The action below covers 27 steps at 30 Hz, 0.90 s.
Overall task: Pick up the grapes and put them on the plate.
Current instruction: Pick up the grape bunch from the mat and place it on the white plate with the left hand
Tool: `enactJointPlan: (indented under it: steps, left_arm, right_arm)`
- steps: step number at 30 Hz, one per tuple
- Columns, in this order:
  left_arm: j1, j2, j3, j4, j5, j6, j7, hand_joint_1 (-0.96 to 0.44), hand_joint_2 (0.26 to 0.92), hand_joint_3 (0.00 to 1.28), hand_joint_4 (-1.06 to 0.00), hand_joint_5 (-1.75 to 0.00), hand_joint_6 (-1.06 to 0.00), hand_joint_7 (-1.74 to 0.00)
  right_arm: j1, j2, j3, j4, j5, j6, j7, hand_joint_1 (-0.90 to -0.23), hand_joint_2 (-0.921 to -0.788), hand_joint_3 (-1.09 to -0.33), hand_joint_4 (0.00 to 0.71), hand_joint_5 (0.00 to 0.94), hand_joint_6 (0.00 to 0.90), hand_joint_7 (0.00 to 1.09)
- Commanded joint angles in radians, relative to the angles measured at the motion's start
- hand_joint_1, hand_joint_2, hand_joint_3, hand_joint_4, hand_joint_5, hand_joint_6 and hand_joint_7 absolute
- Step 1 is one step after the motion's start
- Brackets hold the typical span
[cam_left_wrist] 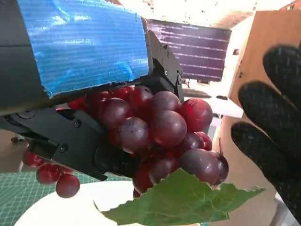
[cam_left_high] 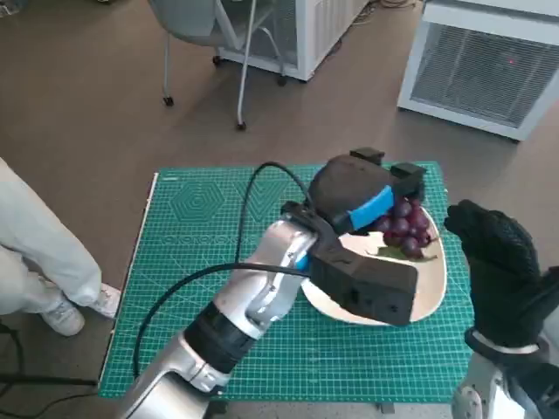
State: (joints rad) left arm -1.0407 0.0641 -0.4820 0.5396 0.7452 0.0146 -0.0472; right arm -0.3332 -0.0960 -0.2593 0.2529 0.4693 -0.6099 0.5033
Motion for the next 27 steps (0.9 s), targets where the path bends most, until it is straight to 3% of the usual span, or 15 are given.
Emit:
enactJointPlan:
  steps: [1, 16, 20, 22, 23, 25, 27]
  left_arm:
    - [-0.034, -0.007, -0.002, 0.012, -0.001, -0.014, 0.019, 0.0, 0.92, 0.11, -0.64, -1.29, -0.59, -1.14]
    - [-0.025, -0.038, 0.016, 0.067, -0.078, -0.052, -0.027, 0.0, 0.916, 0.13, -0.64, -1.31, -0.57, -1.14]
    - [-0.018, -0.047, 0.03, 0.079, -0.119, -0.058, -0.043, 0.01, 0.919, 0.18, -0.54, -1.44, -0.55, -1.14]
    - [-0.018, -0.056, 0.038, 0.097, -0.14, -0.06, -0.047, 0.0, 0.92, 0.25, -0.45, -1.48, -0.46, -1.28]
    - [-0.018, -0.06, 0.042, 0.107, -0.152, -0.062, -0.05, 0.04, 0.906, 0.32, -0.41, -1.51, -0.42, -1.27]
    - [-0.019, -0.069, 0.051, 0.125, -0.174, -0.062, -0.055, 0.15, 0.84, 0.48, -0.37, -1.59, -0.41, -0.97]
    - [-0.021, -0.077, 0.059, 0.142, -0.19, -0.054, -0.06, 0.27, 0.812, 0.53, -0.39, -1.6, -0.44, -0.54]
  right_arm:
    - [0.024, 0.007, -0.002, 0.003, -0.004, 0.001, -0.01, -0.386, -0.921, -0.581, 0.621, 0.11, 0.264, 0.81]
    - [0.035, 0.008, -0.01, 0.005, 0.008, -0.007, -0.005, -0.38, -0.921, -0.585, 0.619, 0.111, 0.264, 0.81]
    - [0.033, 0.009, -0.01, 0.007, 0.006, -0.008, -0.007, -0.38, -0.921, -0.586, 0.618, 0.112, 0.264, 0.81]
    - [0.032, 0.009, -0.01, 0.009, 0.005, -0.008, -0.008, -0.379, -0.921, -0.586, 0.618, 0.112, 0.264, 0.81]
    - [0.032, 0.008, -0.01, 0.009, 0.004, -0.008, -0.008, -0.379, -0.921, -0.587, 0.618, 0.112, 0.263, 0.81]
    - [0.031, 0.008, -0.009, 0.009, 0.003, -0.007, -0.009, -0.379, -0.921, -0.587, 0.618, 0.112, 0.263, 0.81]
    - [0.03, 0.008, -0.009, 0.01, 0.003, -0.006, -0.009, -0.379, -0.921, -0.587, 0.618, 0.113, 0.263, 0.81]
